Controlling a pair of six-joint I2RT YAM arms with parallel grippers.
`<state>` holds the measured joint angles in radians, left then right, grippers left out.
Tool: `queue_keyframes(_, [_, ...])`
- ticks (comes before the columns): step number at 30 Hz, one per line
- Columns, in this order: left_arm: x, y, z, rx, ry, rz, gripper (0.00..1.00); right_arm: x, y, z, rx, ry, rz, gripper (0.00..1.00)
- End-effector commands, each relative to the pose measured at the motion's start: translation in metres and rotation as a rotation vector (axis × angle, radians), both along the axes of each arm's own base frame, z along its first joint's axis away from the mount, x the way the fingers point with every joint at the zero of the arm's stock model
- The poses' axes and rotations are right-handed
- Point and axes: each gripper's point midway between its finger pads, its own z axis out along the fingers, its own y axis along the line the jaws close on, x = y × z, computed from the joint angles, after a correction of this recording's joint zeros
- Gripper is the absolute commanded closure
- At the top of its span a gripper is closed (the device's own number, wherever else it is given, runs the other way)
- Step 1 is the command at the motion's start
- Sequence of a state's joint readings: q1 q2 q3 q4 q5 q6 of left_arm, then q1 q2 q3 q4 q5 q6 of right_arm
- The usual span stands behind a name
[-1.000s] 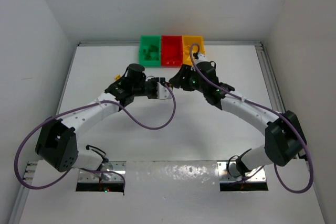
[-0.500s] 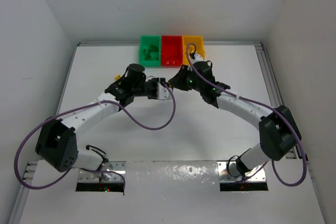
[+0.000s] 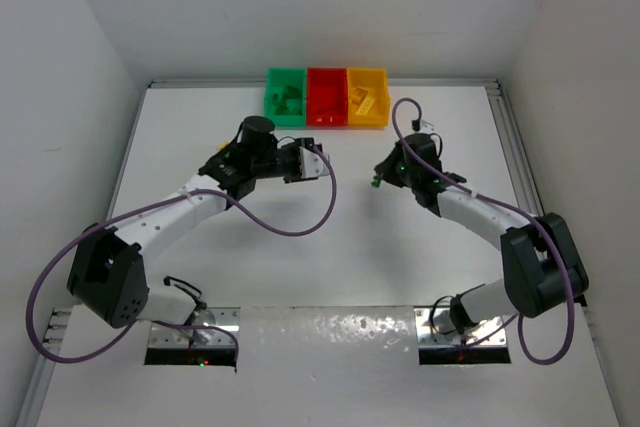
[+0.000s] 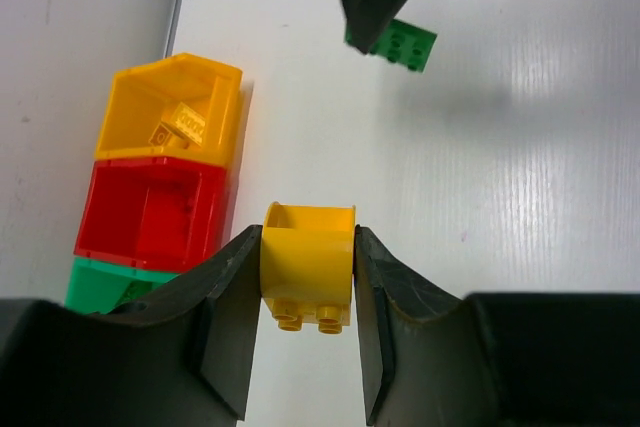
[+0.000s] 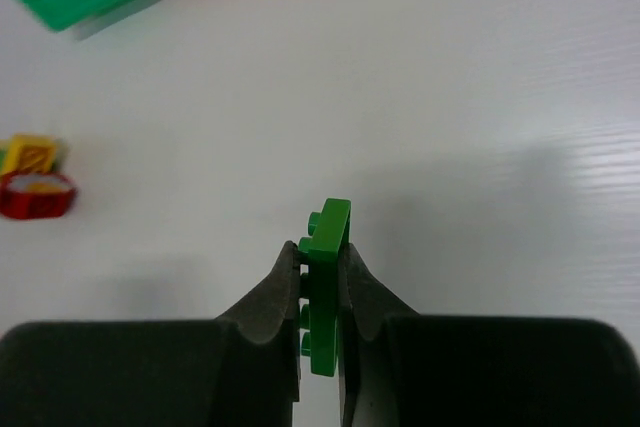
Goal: Sort the legos into containers by color
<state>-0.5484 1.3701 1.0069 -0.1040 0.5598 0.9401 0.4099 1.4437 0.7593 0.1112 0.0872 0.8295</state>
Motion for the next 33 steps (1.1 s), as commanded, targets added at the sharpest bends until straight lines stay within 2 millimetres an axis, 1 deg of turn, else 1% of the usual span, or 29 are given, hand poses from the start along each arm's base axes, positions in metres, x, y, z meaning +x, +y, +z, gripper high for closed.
queue_keyframes(1, [0.009,-0.012,0.03,-0.108,0.002,0.009,1.0,0.012,-0.025,0.022,-0.069,-0.092,-0.05,1.0])
queue_keyframes(2, [0.014,-0.013,0.031,-0.135,0.055,0.059,1.0,0.013,-0.03,0.025,-0.098,-0.091,-0.064,1.0])
queue_keyframes(3, [0.021,-0.013,0.031,-0.131,0.053,0.074,1.0,0.013,-0.032,0.028,-0.113,-0.097,-0.067,1.0])
queue_keyframes(4, [0.037,-0.02,0.04,-0.174,0.076,0.121,1.0,0.014,-0.036,0.029,-0.139,-0.107,-0.065,1.0])
queue_keyframes(6, [0.053,-0.028,0.044,-0.235,0.153,0.189,1.0,0.014,-0.042,0.034,-0.167,-0.122,-0.08,1.0])
queue_keyframes(7, [0.069,-0.037,0.047,-0.257,0.172,0.21,1.0,0.014,-0.045,0.035,-0.188,-0.129,-0.083,1.0])
queue_keyframes(8, [0.08,-0.041,0.05,-0.278,0.194,0.239,1.0,0.014,-0.048,0.035,-0.201,-0.127,-0.093,1.0])
queue_keyframes(9, [0.088,-0.048,0.05,-0.313,0.264,0.277,1.0,0.014,-0.054,0.039,-0.22,-0.136,-0.118,1.0])
queue_keyframes(10, [0.112,-0.059,0.057,-0.34,0.28,0.307,1.0,0.014,-0.056,0.04,-0.234,-0.139,-0.12,1.0])
queue_keyframes(11, [0.128,-0.063,0.057,-0.354,0.297,0.361,1.0,0.013,-0.059,0.041,-0.241,-0.142,-0.126,1.0])
queue_keyframes(12, [0.14,-0.066,0.055,-0.367,0.334,0.401,1.0,0.013,-0.06,0.043,-0.246,-0.146,-0.128,1.0])
queue_keyframes(13, [0.158,-0.072,0.047,-0.357,0.354,0.436,1.0,0.014,-0.062,0.048,-0.254,-0.158,-0.133,1.0])
queue_keyframes(14, [0.169,-0.071,0.044,-0.362,0.352,0.477,1.0,0.013,-0.063,0.049,-0.254,-0.158,-0.132,1.0])
queue_keyframes(15, [0.178,-0.072,0.045,-0.383,0.344,0.492,1.0,0.013,-0.064,0.05,-0.256,-0.158,-0.133,1.0])
queue_keyframes(16, [0.189,-0.073,0.041,-0.391,0.328,0.513,1.0,0.013,-0.065,0.053,-0.264,-0.164,-0.14,1.0])
queue_keyframes(17, [0.195,-0.074,0.039,-0.398,0.317,0.524,1.0,0.012,-0.067,0.053,-0.27,-0.163,-0.144,1.0])
queue_keyframes(18, [0.205,-0.076,0.05,-0.442,0.276,0.527,1.0,0.012,-0.069,0.054,-0.275,-0.165,-0.147,1.0])
queue_keyframes(19, [0.218,-0.078,0.047,-0.459,0.265,0.56,1.0,0.013,-0.071,0.055,-0.279,-0.167,-0.159,1.0])
queue_keyframes(21, [0.235,-0.084,0.045,-0.503,0.29,0.596,1.0,0.013,-0.072,0.057,-0.279,-0.173,-0.161,1.0])
queue_keyframes(22, [0.241,-0.081,0.042,-0.516,0.301,0.62,1.0,0.014,-0.07,0.061,-0.269,-0.18,-0.154,1.0])
queue_keyframes(24, [0.245,-0.082,0.042,-0.549,0.32,0.632,1.0,0.015,-0.067,0.063,-0.26,-0.188,-0.14,1.0])
queue_keyframes(25, [0.247,-0.082,0.04,-0.548,0.316,0.63,1.0,0.017,-0.064,0.068,-0.252,-0.201,-0.134,1.0])
queue_keyframes(27, [0.251,-0.082,0.044,-0.562,0.288,0.629,1.0,0.02,-0.059,0.07,-0.248,-0.208,-0.109,1.0])
queue_keyframes(28, [0.258,-0.083,0.048,-0.573,0.272,0.634,1.0,0.023,-0.056,0.073,-0.248,-0.216,-0.094,1.0])
queue_keyframes(29, [0.263,-0.084,0.051,-0.581,0.263,0.64,1.0,0.025,-0.048,0.066,-0.243,-0.196,-0.055,1.0])
queue_keyframes(30, [0.268,-0.083,0.052,-0.583,0.264,0.653,1.0,0.026,-0.045,0.063,-0.239,-0.183,-0.036,1.0])
queue_keyframes(31, [0.281,-0.082,0.059,-0.614,0.244,0.667,1.0,0.029,-0.039,0.064,-0.227,-0.18,-0.015,1.0])
queue_keyframes(32, [0.287,-0.084,0.065,-0.64,0.238,0.663,1.0,0.029,-0.03,0.057,-0.206,-0.156,0.026,1.0])
queue_keyframes(33, [0.295,-0.085,0.07,-0.668,0.224,0.655,1.0,0.03,-0.026,0.057,-0.182,-0.151,0.031,1.0])
